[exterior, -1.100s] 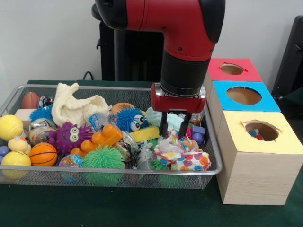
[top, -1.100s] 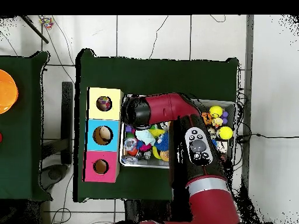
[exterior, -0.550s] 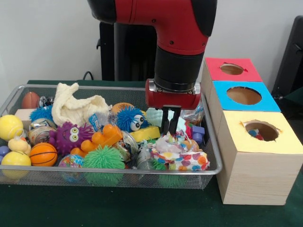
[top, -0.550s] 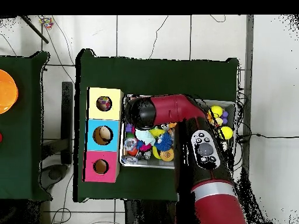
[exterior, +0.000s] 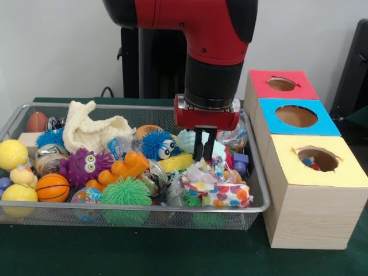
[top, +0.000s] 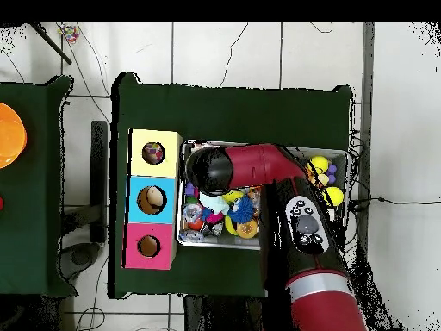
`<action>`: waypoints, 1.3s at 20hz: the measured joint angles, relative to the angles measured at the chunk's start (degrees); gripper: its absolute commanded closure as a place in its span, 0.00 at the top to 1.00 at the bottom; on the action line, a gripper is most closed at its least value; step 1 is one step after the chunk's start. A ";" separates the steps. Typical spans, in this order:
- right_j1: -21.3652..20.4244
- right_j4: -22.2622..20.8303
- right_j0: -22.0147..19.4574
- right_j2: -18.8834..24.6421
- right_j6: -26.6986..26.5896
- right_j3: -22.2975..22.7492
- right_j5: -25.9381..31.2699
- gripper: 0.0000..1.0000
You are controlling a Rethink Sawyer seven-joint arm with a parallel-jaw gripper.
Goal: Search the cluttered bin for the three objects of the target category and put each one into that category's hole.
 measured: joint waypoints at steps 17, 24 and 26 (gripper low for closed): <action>-12.45 6.74 3.16 -0.08 0.00 -0.61 6.33 0.00; -15.60 8.42 4.69 -0.11 0.00 -3.53 12.45 0.00; -15.98 8.62 4.89 -0.15 0.00 -4.08 13.19 0.00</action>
